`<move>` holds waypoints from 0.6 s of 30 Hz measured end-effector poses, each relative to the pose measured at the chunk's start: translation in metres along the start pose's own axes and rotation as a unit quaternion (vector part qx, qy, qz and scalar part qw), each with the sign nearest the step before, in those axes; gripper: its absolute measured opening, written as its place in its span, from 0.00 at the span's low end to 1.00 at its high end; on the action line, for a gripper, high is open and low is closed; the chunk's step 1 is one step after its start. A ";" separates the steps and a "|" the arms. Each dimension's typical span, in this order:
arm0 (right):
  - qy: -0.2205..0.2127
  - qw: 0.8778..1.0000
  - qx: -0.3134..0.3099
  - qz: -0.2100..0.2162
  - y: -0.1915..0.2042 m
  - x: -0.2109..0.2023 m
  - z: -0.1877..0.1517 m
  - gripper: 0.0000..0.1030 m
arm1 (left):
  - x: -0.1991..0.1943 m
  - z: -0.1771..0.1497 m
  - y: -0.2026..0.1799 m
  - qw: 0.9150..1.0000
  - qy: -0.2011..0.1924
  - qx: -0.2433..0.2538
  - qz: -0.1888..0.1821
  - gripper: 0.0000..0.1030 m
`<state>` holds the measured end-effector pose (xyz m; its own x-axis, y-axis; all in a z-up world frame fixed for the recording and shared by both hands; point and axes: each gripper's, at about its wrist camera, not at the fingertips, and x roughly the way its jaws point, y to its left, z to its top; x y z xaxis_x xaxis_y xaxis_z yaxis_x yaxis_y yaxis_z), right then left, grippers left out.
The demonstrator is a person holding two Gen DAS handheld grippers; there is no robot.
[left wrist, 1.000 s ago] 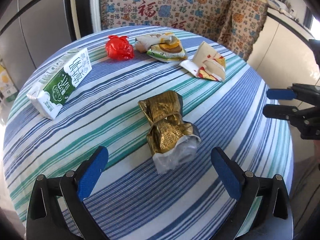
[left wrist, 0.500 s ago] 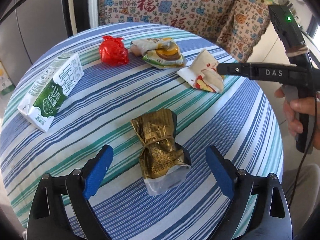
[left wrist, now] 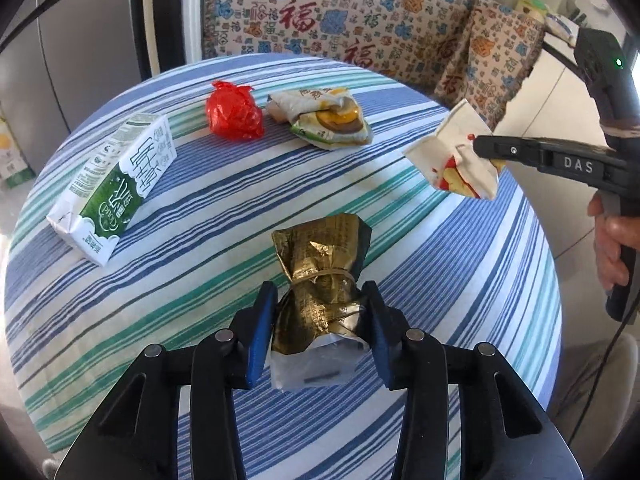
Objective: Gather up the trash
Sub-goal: 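Carry the gold package and paper cup over the blue wastebasket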
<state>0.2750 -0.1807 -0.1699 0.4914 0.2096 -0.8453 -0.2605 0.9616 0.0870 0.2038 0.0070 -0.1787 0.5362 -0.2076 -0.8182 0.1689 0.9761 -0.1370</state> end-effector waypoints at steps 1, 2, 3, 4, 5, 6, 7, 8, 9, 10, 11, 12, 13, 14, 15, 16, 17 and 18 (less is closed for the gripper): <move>-0.002 1.000 0.001 0.001 -0.002 -0.007 -0.004 0.09 | -0.004 0.001 -0.004 1.000 -0.003 0.000 -0.004 0.42; -0.002 1.000 0.003 0.001 -0.005 -0.014 -0.008 0.09 | -0.008 0.001 -0.009 1.000 -0.007 0.001 -0.010 0.42; -0.004 1.000 0.005 0.001 -0.008 -0.021 -0.012 0.09 | -0.012 0.002 -0.015 1.000 -0.009 0.003 -0.015 0.42; -0.004 1.000 0.006 0.001 -0.011 -0.027 -0.015 0.09 | -0.015 0.003 -0.023 1.000 -0.012 0.006 -0.020 0.42; -0.005 1.000 0.007 -0.001 -0.015 -0.033 -0.019 0.09 | -0.018 0.005 -0.031 0.999 -0.015 0.012 -0.026 0.42; -0.006 1.000 0.009 -0.004 -0.019 -0.040 -0.023 0.09 | -0.022 0.006 -0.041 0.999 -0.018 0.019 -0.030 0.42; -0.008 1.000 0.013 -0.006 -0.024 -0.046 -0.028 0.09 | -0.024 0.009 -0.050 0.999 -0.020 0.025 -0.033 0.42; -0.009 1.000 0.016 -0.010 -0.029 -0.053 -0.033 0.09 | -0.026 0.011 -0.061 0.999 -0.022 0.032 -0.038 0.42; -0.011 1.000 0.019 -0.014 -0.035 -0.060 -0.038 0.09 | -0.028 0.013 -0.071 0.998 -0.023 0.038 -0.043 0.42; -0.014 0.999 0.022 -0.018 -0.042 -0.067 -0.043 0.09 | -0.029 0.015 -0.079 0.998 -0.023 0.043 -0.049 0.42; -0.017 0.999 0.025 -0.023 -0.049 -0.073 -0.047 0.09 | -0.029 0.016 -0.090 0.997 -0.023 0.048 -0.054 0.42; -0.020 0.999 0.027 -0.031 -0.056 -0.080 -0.051 0.09 | -0.028 0.018 -0.100 0.997 -0.022 0.053 -0.058 0.42; -0.024 0.999 0.030 -0.039 -0.065 -0.088 -0.056 0.09 | -0.027 0.021 -0.110 0.996 -0.021 0.059 -0.062 0.42; -0.027 0.998 0.034 -0.046 -0.073 -0.095 -0.060 0.09 | -0.025 0.023 -0.120 0.995 -0.020 0.066 -0.066 0.42; -0.029 0.997 0.041 -0.054 -0.083 -0.102 -0.065 0.09 | -0.023 0.025 -0.131 0.995 -0.020 0.071 -0.071 0.42; -0.030 0.996 0.048 -0.063 -0.093 -0.108 -0.070 0.09 | -0.021 0.027 -0.143 0.994 -0.019 0.076 -0.077 0.42; -0.031 0.995 0.057 -0.072 -0.104 -0.115 -0.075 0.09 | -0.019 0.029 -0.154 0.993 -0.018 0.080 -0.085 0.42; -0.032 0.994 0.066 -0.082 -0.115 -0.120 -0.081 0.09 | -0.017 0.031 -0.166 0.992 -0.017 0.084 -0.092 0.42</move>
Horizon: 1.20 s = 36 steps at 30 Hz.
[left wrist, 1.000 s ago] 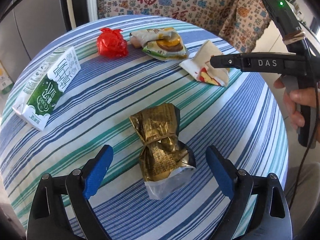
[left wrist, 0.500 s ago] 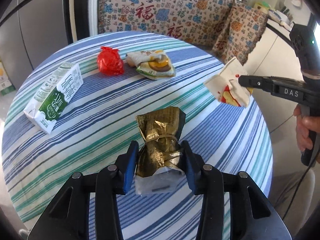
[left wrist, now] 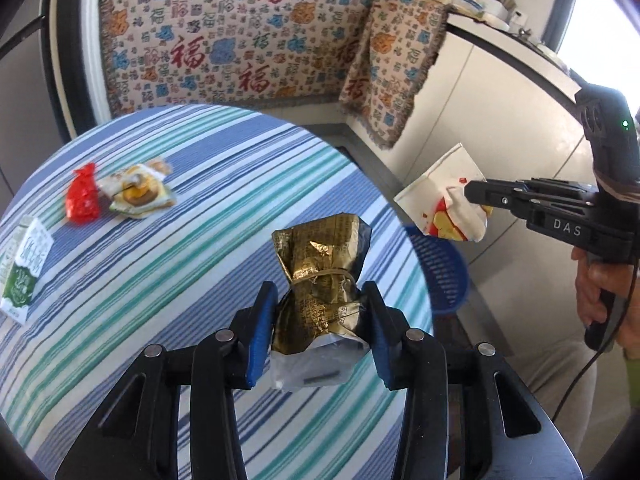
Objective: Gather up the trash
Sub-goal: 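Carry the gold package and paper cup over the blue wastebasket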
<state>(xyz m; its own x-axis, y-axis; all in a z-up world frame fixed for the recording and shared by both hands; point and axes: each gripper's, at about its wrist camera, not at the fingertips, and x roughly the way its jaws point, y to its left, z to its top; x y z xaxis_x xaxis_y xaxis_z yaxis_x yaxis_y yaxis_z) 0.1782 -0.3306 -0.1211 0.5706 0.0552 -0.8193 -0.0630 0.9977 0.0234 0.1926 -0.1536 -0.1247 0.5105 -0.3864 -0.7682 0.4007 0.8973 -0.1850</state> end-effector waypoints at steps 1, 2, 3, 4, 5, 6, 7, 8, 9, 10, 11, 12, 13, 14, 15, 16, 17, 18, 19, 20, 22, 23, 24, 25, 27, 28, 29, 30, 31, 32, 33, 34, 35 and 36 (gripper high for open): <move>0.000 1.000 0.009 -0.012 -0.013 -0.004 -0.004 0.09 | 0.005 0.004 -0.011 1.000 0.001 0.004 -0.007 0.42; 0.002 1.000 0.018 -0.024 -0.025 -0.006 -0.008 0.09 | 0.009 0.007 -0.022 1.000 0.002 0.008 -0.014 0.42; 0.003 0.999 0.028 -0.034 -0.037 -0.008 -0.011 0.09 | 0.015 0.011 -0.034 1.000 0.003 0.013 -0.022 0.42; 0.005 0.998 0.039 -0.045 -0.049 -0.010 -0.016 0.09 | 0.021 0.016 -0.047 0.999 0.004 0.018 -0.030 0.42; 0.008 0.997 0.048 -0.058 -0.061 -0.010 -0.018 0.09 | 0.027 0.020 -0.058 0.999 0.006 0.024 -0.037 0.42; 0.010 0.996 0.057 -0.069 -0.071 -0.010 -0.022 0.09 | 0.035 0.025 -0.071 0.999 0.008 0.030 -0.043 0.42; 0.011 0.995 0.065 -0.079 -0.082 -0.009 -0.026 0.09 | 0.041 0.028 -0.082 0.998 0.011 0.035 -0.048 0.42; 0.013 0.993 0.074 -0.090 -0.093 -0.008 -0.030 0.09 | 0.047 0.030 -0.093 0.998 0.012 0.040 -0.053 0.42; 0.014 0.992 0.082 -0.099 -0.104 -0.005 -0.034 0.09 | 0.056 0.033 -0.104 0.997 0.014 0.044 -0.057 0.42; 0.015 0.990 0.091 -0.105 -0.115 -0.004 -0.038 0.09 | 0.062 0.035 -0.112 0.997 0.016 0.047 -0.059 0.42; 0.015 0.988 0.099 -0.114 -0.127 -0.001 -0.043 0.09 | 0.070 0.036 -0.121 0.997 0.019 0.049 -0.061 0.42; 0.016 0.987 0.105 -0.122 -0.137 0.003 -0.047 0.09 | 0.079 0.036 -0.129 0.997 0.023 0.049 -0.063 0.42; 0.018 0.985 0.113 -0.130 -0.148 0.008 -0.052 0.09 | 0.085 0.036 -0.134 0.996 0.026 0.048 -0.067 0.42; 0.020 0.983 0.120 -0.137 -0.158 0.012 -0.057 0.09 | 0.093 0.036 -0.140 0.996 0.030 0.047 -0.070 0.42; 0.022 0.981 0.127 -0.144 -0.167 0.017 -0.061 0.09 | 0.102 0.036 -0.146 0.996 0.034 0.046 -0.072 0.42; 0.023 0.979 0.135 -0.149 -0.176 0.022 -0.064 0.09 | 0.108 0.036 -0.149 0.996 0.037 0.044 -0.073 0.42; 0.023 0.978 0.142 -0.151 -0.185 0.027 -0.068 0.09 | 0.115 0.036 -0.153 0.996 0.040 0.041 -0.074 0.42; 0.023 0.977 0.150 -0.152 -0.194 0.031 -0.072 0.09 | 0.121 0.036 -0.156 0.995 0.044 0.038 -0.075 0.42; 0.022 0.976 0.157 -0.151 -0.201 0.036 -0.075 0.09 | 0.127 0.036 -0.158 0.995 0.047 0.036 -0.076 0.42; 0.021 0.975 0.164 -0.151 -0.209 0.040 -0.079 0.09 | 0.132 0.036 -0.161 0.995 0.049 0.036 -0.075 0.42; 0.024 0.972 0.179 -0.151 -0.221 0.050 -0.086 0.09 | 0.143 0.037 -0.169 0.995 0.052 0.035 -0.075 0.42; 0.025 0.970 0.187 -0.151 -0.227 0.054 -0.091 0.09 | 0.146 0.037 -0.172 0.995 0.053 0.034 -0.077 0.42; 0.025 0.969 0.194 -0.151 -0.232 0.058 -0.095 0.09 | 0.152 0.036 -0.175 0.995 0.055 0.034 -0.077 0.42; 0.025 0.968 0.200 -0.152 -0.236 0.060 -0.101 0.09 | 0.157 0.037 -0.178 0.995 0.058 0.033 -0.078 0.43; 0.029 0.966 0.206 -0.151 -0.241 0.064 -0.108 0.09 | 0.169 0.035 -0.185 0.994 0.064 0.035 -0.080 0.43; 0.032 0.966 0.209 -0.148 -0.244 0.066 -0.111 0.09 | 0.173 0.035 -0.188 0.994 0.066 0.037 -0.081 0.43; 0.034 0.966 0.211 -0.145 -0.247 0.067 -0.111 0.09 | 0.178 0.034 -0.192 0.993 0.069 0.041 -0.082 0.43; 0.035 0.966 0.211 -0.142 -0.249 0.069 -0.111 0.09 | 0.184 0.033 -0.196 0.993 0.072 0.045 -0.082 0.43; 0.034 0.966 0.212 -0.142 -0.251 0.069 -0.111 0.09 | 0.189 0.033 -0.198 0.993 0.074 0.047 -0.082 0.43; 0.033 0.966 0.213 -0.142 -0.253 0.070 -0.111 0.09 | 0.193 0.033 -0.201 0.992 0.076 0.049 -0.083 0.43; 0.033 0.965 0.217 -0.141 -0.255 0.071 -0.112 0.09 | 0.198 0.032 -0.204 0.992 0.078 0.050 -0.085 0.43; 0.033 0.965 0.223 -0.137 -0.257 0.072 -0.112 0.09 | 0.202 0.033 -0.207 0.992 0.080 0.051 -0.085 0.43; 0.032 0.964 0.230 -0.130 -0.260 0.073 -0.113 0.09 | 0.206 0.033 -0.209 0.992 0.082 0.050 -0.085 0.43; 0.031 0.963 0.235 -0.126 -0.262 0.073 -0.113 0.09 | 0.210 0.034 -0.211 0.992 0.083 0.050 -0.086 0.43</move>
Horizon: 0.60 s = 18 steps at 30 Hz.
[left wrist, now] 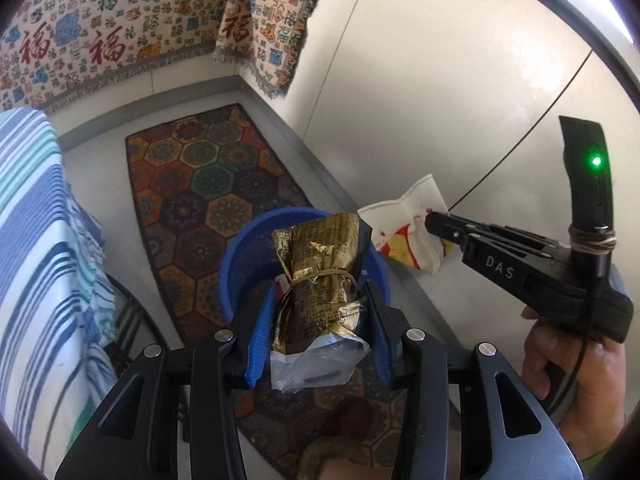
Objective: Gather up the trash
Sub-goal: 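Carry the gold package and paper cup over the blue wastebasket, then open both grippers to drop the package and cup into the wastebasket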
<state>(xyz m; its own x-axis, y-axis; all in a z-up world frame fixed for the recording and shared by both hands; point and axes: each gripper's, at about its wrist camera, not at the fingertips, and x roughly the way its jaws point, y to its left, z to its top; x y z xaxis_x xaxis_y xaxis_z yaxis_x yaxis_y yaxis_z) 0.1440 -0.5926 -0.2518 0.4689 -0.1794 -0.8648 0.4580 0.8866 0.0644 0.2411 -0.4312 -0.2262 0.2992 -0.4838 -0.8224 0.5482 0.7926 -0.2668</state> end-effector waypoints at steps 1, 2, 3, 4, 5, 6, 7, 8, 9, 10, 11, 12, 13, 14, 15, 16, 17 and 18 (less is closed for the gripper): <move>-0.001 1.000 0.002 0.001 -0.001 0.001 0.001 0.09 | 0.003 0.001 -0.001 1.000 0.001 0.000 -0.001 0.43; -0.001 1.000 0.003 0.003 -0.002 0.001 0.002 0.09 | 0.006 0.002 -0.003 1.000 0.002 0.001 0.000 0.43; -0.001 1.000 0.003 0.003 -0.002 0.002 0.004 0.09 | 0.009 0.002 -0.004 1.000 0.003 0.002 0.000 0.43; -0.001 1.000 0.004 0.004 -0.003 0.002 0.005 0.09 | 0.012 0.003 -0.005 1.000 0.005 0.002 0.001 0.43; -0.001 1.000 0.006 0.004 -0.004 0.002 0.007 0.09 | 0.017 0.005 -0.006 1.000 0.006 0.002 0.001 0.43; -0.001 1.000 0.009 0.005 -0.005 0.002 0.009 0.09 | 0.020 0.006 -0.007 1.000 0.007 0.002 0.001 0.43; -0.002 1.000 0.012 0.007 -0.006 0.002 0.010 0.09 | 0.023 0.007 -0.008 1.000 0.007 0.003 0.001 0.43; -0.003 1.000 0.016 0.007 -0.008 0.001 0.011 0.09 | 0.025 0.008 -0.010 1.000 0.008 0.004 0.002 0.43; -0.004 1.000 0.018 0.008 -0.008 0.001 0.013 0.09 | 0.027 0.009 -0.012 1.000 0.008 0.005 0.001 0.43; -0.005 1.000 0.021 0.008 -0.009 0.001 0.014 0.10 | 0.029 0.010 -0.013 1.000 0.008 0.006 0.000 0.43; -0.006 1.000 0.024 0.009 -0.011 0.001 0.015 0.11 | 0.032 0.010 -0.014 1.000 0.009 0.008 -0.001 0.43; -0.008 1.000 0.028 0.010 -0.012 0.001 0.016 0.12 | 0.034 0.010 -0.016 1.000 0.009 0.010 0.000 0.44; -0.011 0.999 0.033 0.013 -0.013 0.001 0.017 0.12 | 0.037 0.011 -0.015 1.000 0.009 0.012 0.000 0.45; -0.015 0.999 0.039 0.019 -0.016 0.001 0.017 0.12 | 0.040 0.011 -0.016 1.000 0.010 0.013 0.001 0.47; -0.017 0.999 0.044 0.023 -0.018 0.002 0.017 0.12 | 0.043 0.011 -0.016 1.000 0.008 0.013 0.003 0.55; -0.019 0.998 0.048 0.027 -0.019 0.002 0.017 0.15 | 0.047 0.012 -0.015 1.000 0.007 0.011 0.003 0.70; -0.022 0.998 0.052 0.028 -0.021 0.002 0.018 0.26 | 0.050 0.013 -0.014 1.000 0.004 0.009 0.005 0.76; -0.025 0.998 0.056 0.027 -0.022 0.001 0.018 0.30 | 0.051 0.014 -0.013 1.000 -0.001 0.007 0.007 0.79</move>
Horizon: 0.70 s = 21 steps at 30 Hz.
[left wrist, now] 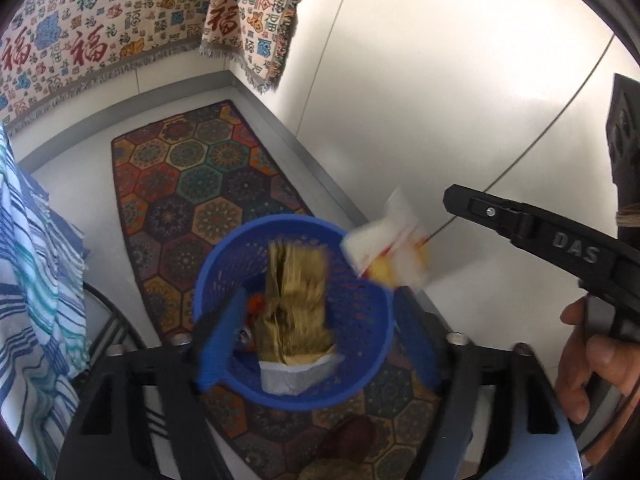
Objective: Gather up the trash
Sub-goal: 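Open both grippers to drop the package and cup into the wastebasket, then move both open grippers back over the table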
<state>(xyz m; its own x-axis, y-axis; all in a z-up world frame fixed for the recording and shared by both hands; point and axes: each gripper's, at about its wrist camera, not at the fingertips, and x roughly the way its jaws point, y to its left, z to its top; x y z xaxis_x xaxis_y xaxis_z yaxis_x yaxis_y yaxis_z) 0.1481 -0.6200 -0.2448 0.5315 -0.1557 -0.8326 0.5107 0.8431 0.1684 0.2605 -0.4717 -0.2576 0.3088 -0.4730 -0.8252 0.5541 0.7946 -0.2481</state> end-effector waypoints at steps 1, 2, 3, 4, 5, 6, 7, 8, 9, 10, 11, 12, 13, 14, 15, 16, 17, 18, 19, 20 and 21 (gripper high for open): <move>-0.004 1.000 0.004 0.000 -0.002 -0.002 0.001 0.35 | 0.001 0.001 0.001 1.000 -0.001 -0.002 0.000 0.80; -0.009 1.000 0.008 -0.002 -0.003 -0.005 0.002 0.35 | 0.001 0.003 0.003 1.000 0.001 -0.005 -0.002 0.80; -0.015 1.000 0.009 -0.005 -0.004 -0.009 0.003 0.35 | -0.002 0.004 0.004 1.000 0.001 -0.010 -0.002 0.80; -0.022 1.000 0.008 -0.011 -0.004 -0.013 0.004 0.36 | -0.007 0.005 0.005 1.000 -0.001 -0.012 -0.002 0.80; -0.028 0.999 0.006 -0.017 -0.003 -0.017 0.004 0.39 | -0.013 0.005 0.005 1.000 -0.007 -0.012 -0.003 0.80; -0.035 0.999 0.001 -0.023 -0.001 -0.020 0.005 0.41 | -0.024 0.005 0.006 1.000 -0.013 -0.010 -0.004 0.80; -0.041 0.999 -0.004 -0.028 0.001 -0.024 0.005 0.44 | -0.035 0.004 0.007 1.000 -0.020 -0.006 -0.003 0.82; -0.045 0.998 -0.008 -0.033 0.004 -0.027 0.007 0.48 | -0.047 0.002 0.009 1.000 -0.028 -0.003 0.000 0.84; -0.049 0.998 -0.012 -0.039 0.007 -0.030 0.007 0.51 | -0.063 -0.002 0.011 0.999 -0.038 0.000 0.004 0.87; -0.054 0.997 -0.016 -0.046 0.011 -0.033 0.008 0.58 | -0.077 -0.006 0.014 0.999 -0.047 0.003 0.006 0.90; -0.059 0.997 -0.018 -0.051 0.015 -0.036 0.009 0.62 | -0.092 -0.011 0.019 0.998 -0.055 0.004 0.009 0.91; -0.064 0.996 -0.021 -0.051 0.019 -0.039 0.010 0.63 | -0.109 -0.019 0.025 0.998 -0.065 0.003 0.013 0.94; -0.069 0.996 -0.024 -0.048 0.025 -0.042 0.011 0.63 | -0.122 -0.026 0.032 0.997 -0.073 0.001 0.016 0.96; -0.072 0.996 -0.027 -0.045 0.029 -0.044 0.011 0.63 | -0.135 -0.033 0.040 0.997 -0.078 -0.001 0.020 0.96; -0.076 0.996 -0.031 -0.039 0.036 -0.047 0.012 0.63 | -0.147 -0.043 0.051 0.996 -0.079 -0.005 0.028 0.96; -0.079 0.996 -0.037 -0.032 0.044 -0.049 0.012 0.63 | -0.156 -0.052 0.061 0.996 -0.075 -0.007 0.038 0.96; -0.082 0.995 -0.043 -0.026 0.051 -0.051 0.011 0.64 | -0.164 -0.061 0.072 0.996 -0.070 -0.009 0.053 0.96; -0.084 0.995 -0.051 -0.018 0.061 -0.053 0.010 0.64 | -0.171 -0.071 0.085 0.995 -0.064 -0.011 0.074 0.96; -0.084 0.995 -0.060 -0.010 0.072 -0.054 0.009 0.64 | -0.178 -0.078 0.096 0.994 -0.059 -0.014 0.094 0.96; -0.083 0.994 -0.072 -0.002 0.085 -0.055 0.007 0.64 | -0.184 -0.088 0.107 0.992 -0.056 -0.016 0.114 0.96; -0.081 0.993 -0.085 0.008 0.098 -0.057 0.005 0.64 | -0.189 -0.097 0.120 0.990 -0.054 -0.019 0.132 0.96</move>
<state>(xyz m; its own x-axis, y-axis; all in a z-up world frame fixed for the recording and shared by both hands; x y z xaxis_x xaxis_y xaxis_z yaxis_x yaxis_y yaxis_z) 0.1708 -0.5313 -0.1786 0.6473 -0.2117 -0.7323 0.3876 0.9186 0.0770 0.1933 -0.2502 -0.1803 0.5207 -0.2826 -0.8056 0.4142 0.9087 -0.0510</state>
